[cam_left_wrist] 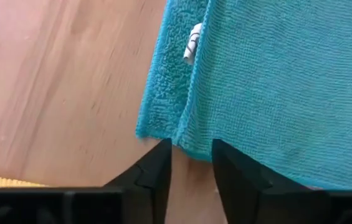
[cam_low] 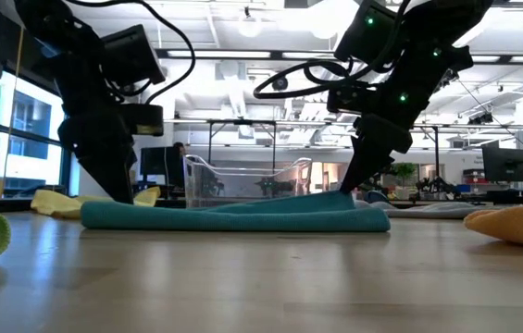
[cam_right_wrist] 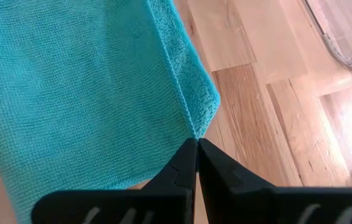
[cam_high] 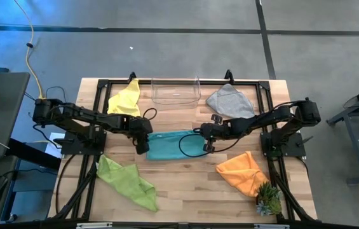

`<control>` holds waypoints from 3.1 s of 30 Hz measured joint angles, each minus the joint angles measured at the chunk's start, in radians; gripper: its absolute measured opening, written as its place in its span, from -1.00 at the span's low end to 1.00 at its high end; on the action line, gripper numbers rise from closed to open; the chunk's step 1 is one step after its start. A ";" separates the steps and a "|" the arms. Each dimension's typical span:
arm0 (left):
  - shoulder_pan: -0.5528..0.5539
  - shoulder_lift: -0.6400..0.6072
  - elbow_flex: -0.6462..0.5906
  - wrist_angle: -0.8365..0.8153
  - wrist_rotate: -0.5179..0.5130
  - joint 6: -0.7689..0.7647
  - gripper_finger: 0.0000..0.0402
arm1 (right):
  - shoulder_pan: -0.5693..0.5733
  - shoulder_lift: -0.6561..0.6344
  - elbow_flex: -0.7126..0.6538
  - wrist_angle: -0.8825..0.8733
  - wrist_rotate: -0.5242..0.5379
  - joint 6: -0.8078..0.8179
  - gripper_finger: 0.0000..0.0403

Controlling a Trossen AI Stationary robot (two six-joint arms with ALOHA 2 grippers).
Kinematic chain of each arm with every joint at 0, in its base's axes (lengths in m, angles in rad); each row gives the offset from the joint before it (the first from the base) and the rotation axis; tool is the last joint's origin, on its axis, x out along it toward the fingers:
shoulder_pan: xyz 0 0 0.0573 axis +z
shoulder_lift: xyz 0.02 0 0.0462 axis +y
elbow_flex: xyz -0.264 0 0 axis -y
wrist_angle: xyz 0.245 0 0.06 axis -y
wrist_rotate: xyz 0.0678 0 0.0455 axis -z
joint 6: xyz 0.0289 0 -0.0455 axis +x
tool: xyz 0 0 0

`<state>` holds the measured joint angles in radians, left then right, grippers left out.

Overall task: Fold microfiber towels
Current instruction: Fold the blue towel

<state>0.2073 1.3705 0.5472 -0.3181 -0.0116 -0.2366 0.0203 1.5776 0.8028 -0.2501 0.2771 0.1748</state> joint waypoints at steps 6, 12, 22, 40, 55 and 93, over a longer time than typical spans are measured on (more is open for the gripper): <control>0.002 0.000 0.000 0.008 -0.001 0.012 -0.49 | 0.000 0.000 0.000 0.000 0.000 0.000 -1.00; 0.002 0.010 0.000 0.049 -0.018 0.007 -0.76 | 0.000 0.000 0.000 0.000 0.000 0.000 -1.00; 0.010 0.058 0.000 0.059 -0.017 0.030 -0.80 | 0.000 0.000 0.000 0.000 0.000 -0.006 -1.00; 0.009 -0.008 0.000 0.040 -0.036 0.010 -0.99 | 0.000 0.000 0.000 0.000 0.000 -0.019 -1.00; 0.030 -0.018 0.042 -0.021 -0.073 0.019 -1.00 | -0.001 0.000 0.000 0.000 0.004 0.000 -1.00; 0.109 0.081 0.043 0.093 -0.166 0.055 -0.99 | -0.016 0.011 0.001 0.000 0.020 0.011 -1.00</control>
<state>0.3159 1.4514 0.5907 -0.2253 -0.1780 -0.1818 0.0048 1.5881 0.8040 -0.2502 0.2970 0.1858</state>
